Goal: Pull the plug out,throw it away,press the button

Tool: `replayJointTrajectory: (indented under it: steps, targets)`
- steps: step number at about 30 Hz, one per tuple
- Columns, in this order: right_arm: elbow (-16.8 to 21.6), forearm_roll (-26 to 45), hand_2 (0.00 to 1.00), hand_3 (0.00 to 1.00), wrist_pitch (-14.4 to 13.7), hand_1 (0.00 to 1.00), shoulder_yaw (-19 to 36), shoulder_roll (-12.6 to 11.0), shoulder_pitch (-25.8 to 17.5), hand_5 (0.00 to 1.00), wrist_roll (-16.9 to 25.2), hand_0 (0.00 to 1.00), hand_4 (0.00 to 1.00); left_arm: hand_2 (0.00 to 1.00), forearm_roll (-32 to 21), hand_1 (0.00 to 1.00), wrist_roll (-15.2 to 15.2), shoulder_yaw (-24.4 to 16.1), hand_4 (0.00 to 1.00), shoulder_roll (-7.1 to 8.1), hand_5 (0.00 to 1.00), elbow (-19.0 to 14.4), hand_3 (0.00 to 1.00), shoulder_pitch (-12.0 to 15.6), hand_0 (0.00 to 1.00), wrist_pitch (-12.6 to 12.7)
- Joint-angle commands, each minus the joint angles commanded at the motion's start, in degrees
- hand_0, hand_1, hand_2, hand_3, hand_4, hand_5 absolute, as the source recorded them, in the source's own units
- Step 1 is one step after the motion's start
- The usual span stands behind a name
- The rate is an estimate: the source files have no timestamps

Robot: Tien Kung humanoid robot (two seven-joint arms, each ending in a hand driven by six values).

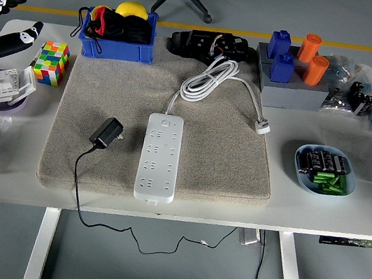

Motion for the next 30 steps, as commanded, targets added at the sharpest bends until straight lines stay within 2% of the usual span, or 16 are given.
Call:
replayJointTrajectory:
  steps: [18, 30]
  targets:
    - [0.0, -0.2, 0.648, 0.615, 0.1, 0.660, 0.7, 0.2, -0.1, 0.480, 0.0, 0.748, 0.659, 0.772, 0.1, 0.834, 0.5, -0.4, 0.714, -0.34, 0.209, -0.9, 0.795, 0.3, 0.833, -0.3]
    - [0.0, -0.1, 0.648, 0.615, 0.3, 0.660, 1.0, 0.2, 0.2, 0.480, 0.0, 0.748, 0.659, 0.754, 0.5, 0.827, 1.1, 0.1, 0.712, -0.34, 0.207, -2.6, 0.772, 0.0, 0.832, -0.8]
